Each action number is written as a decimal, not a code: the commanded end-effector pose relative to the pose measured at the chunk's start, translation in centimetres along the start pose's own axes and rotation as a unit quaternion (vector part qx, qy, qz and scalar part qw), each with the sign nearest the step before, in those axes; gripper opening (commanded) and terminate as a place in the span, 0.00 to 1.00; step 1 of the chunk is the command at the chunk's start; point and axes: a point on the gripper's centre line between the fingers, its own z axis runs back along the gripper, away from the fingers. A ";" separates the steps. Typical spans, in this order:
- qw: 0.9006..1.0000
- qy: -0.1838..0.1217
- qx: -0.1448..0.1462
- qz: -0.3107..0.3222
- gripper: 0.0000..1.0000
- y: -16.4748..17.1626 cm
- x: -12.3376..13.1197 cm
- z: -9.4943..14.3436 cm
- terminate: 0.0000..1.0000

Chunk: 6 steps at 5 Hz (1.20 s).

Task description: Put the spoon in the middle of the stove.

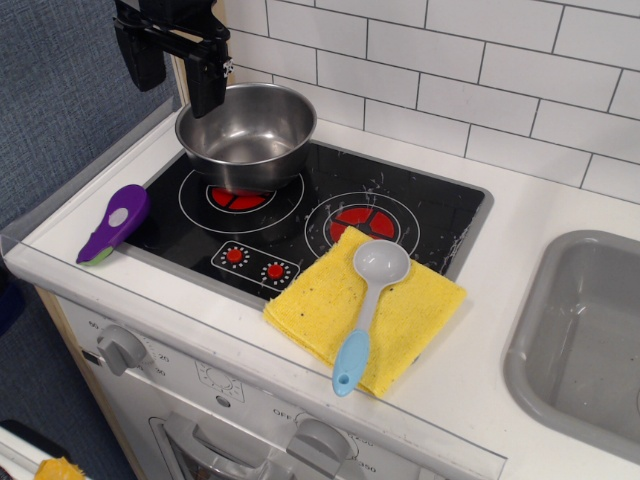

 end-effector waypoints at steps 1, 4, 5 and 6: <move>1.000 0.000 0.000 0.000 1.00 0.0 0.0 0.0 0.00; 0.987 -0.071 -0.038 -0.141 1.00 -8.1 -4.9 5.2 0.00; 0.986 -0.036 -0.051 -0.155 1.00 -12.0 -6.6 3.7 0.00; 0.983 -0.003 -0.067 -0.170 1.00 -15.9 -7.4 1.1 0.00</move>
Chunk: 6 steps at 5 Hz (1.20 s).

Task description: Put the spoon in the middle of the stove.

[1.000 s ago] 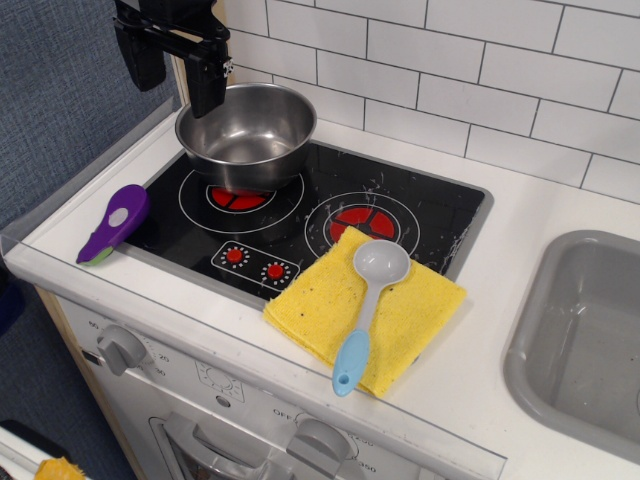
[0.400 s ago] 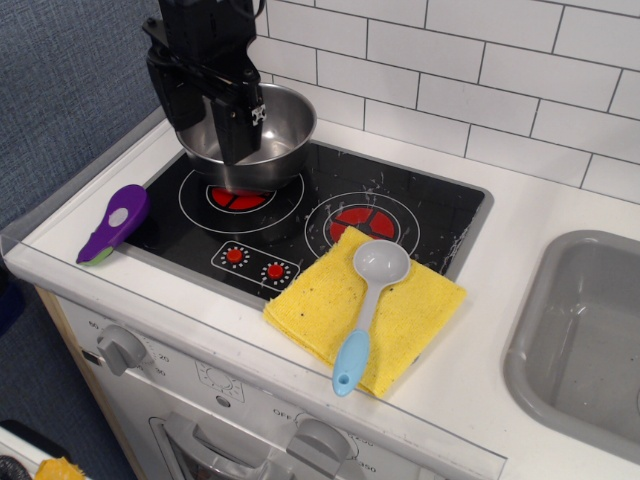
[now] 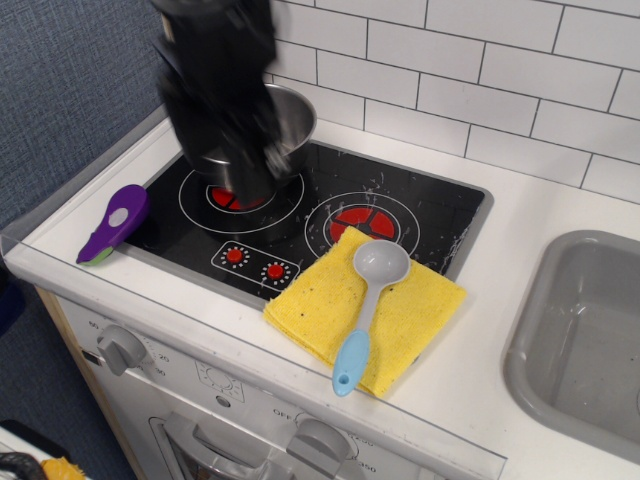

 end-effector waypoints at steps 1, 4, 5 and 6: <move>0.999 0.039 -0.009 -0.010 1.00 -6.6 0.6 -4.7 0.00; 0.997 0.072 0.013 0.027 1.00 -8.0 1.5 -9.0 0.00; 0.997 0.073 0.017 0.035 1.00 -8.0 1.5 -9.0 0.00; 0.996 0.072 0.020 0.039 0.00 -8.0 1.5 -9.0 0.00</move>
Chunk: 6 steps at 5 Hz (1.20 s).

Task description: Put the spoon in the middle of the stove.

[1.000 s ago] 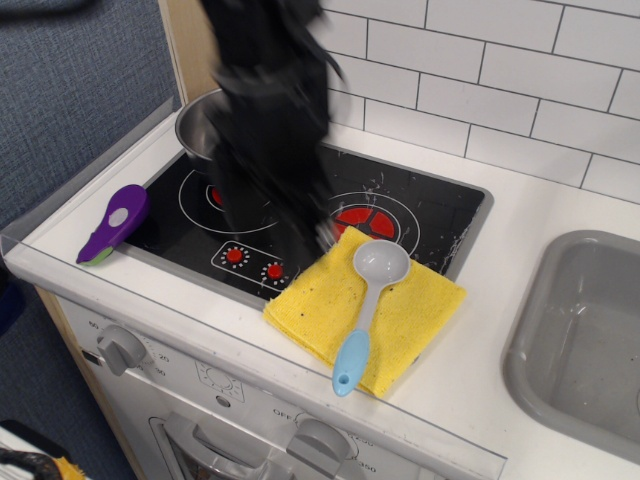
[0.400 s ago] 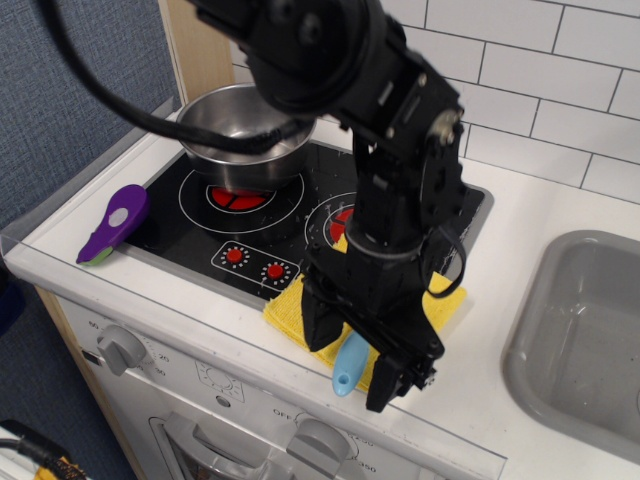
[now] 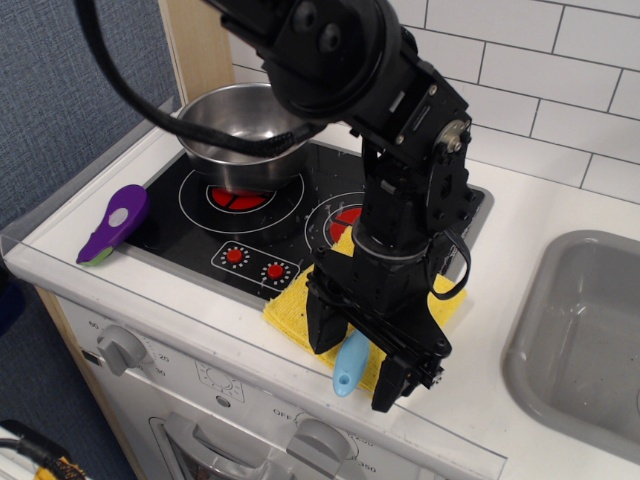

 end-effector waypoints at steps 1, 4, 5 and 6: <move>1.000 -0.011 0.013 0.003 0.00 0.3 0.0 0.6 0.00; 0.995 -0.072 0.042 0.055 0.00 6.5 4.1 8.7 0.00; 0.991 -0.085 0.052 0.091 0.00 6.5 4.5 9.0 0.00; 0.989 -0.081 0.044 0.113 0.00 11.1 2.7 7.4 0.00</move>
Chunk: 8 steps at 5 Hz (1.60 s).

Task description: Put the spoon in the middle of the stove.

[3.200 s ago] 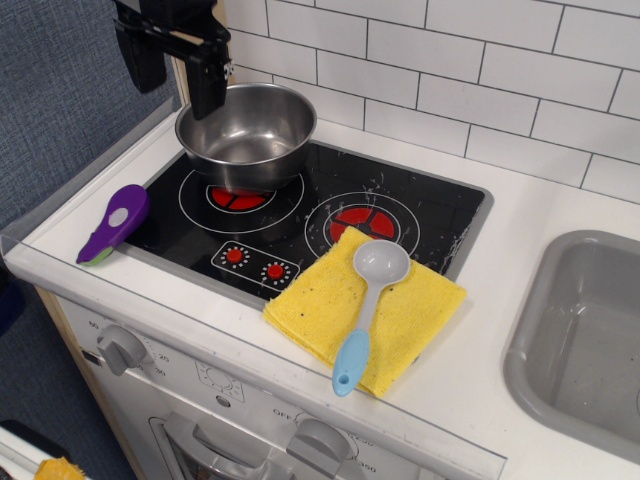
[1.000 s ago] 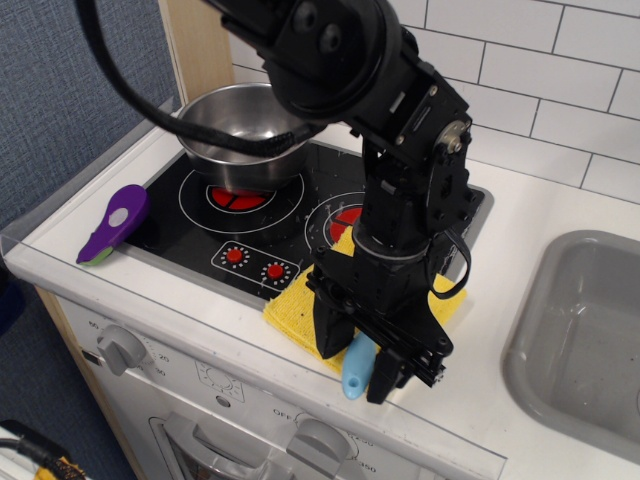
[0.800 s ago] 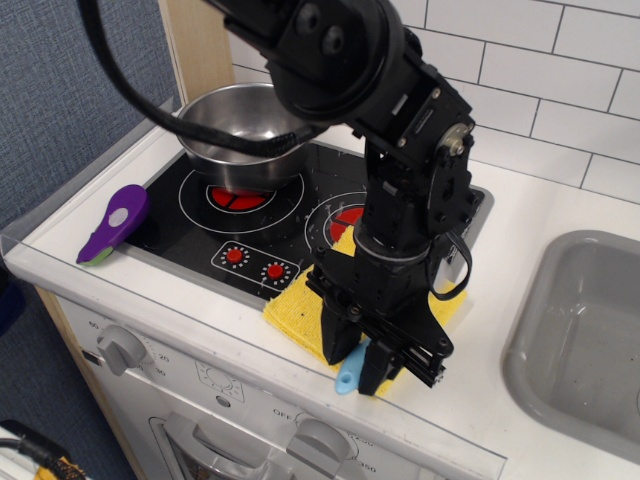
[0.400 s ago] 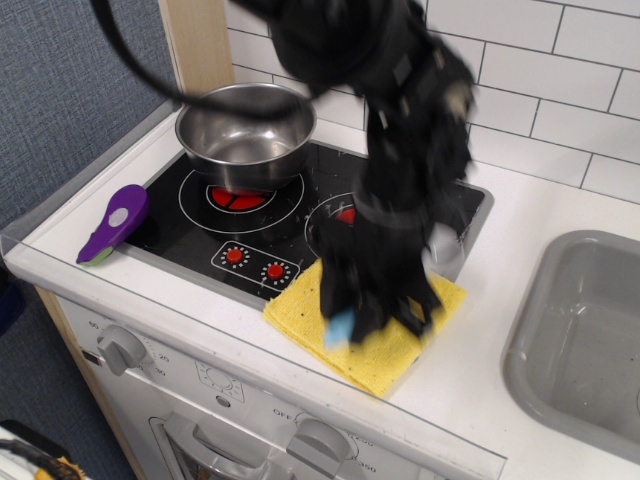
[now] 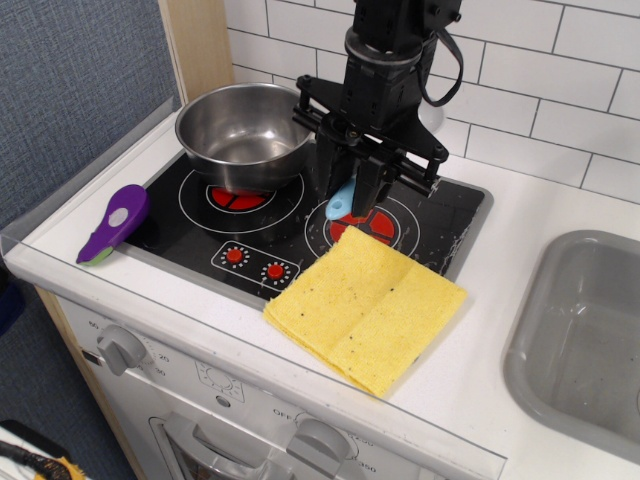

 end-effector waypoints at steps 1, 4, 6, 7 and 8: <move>1.000 0.005 0.010 0.015 0.00 9.6 -2.5 -2.6 0.00; 1.000 0.016 -0.004 -0.005 0.00 11.3 0.5 -5.5 0.00; 0.999 -0.001 -0.012 -0.039 0.00 8.6 1.0 -4.4 0.00; 0.999 0.015 -0.020 -0.036 0.00 8.1 1.1 -5.2 0.00; 0.999 0.025 -0.020 -0.028 1.00 8.2 0.9 -5.3 0.00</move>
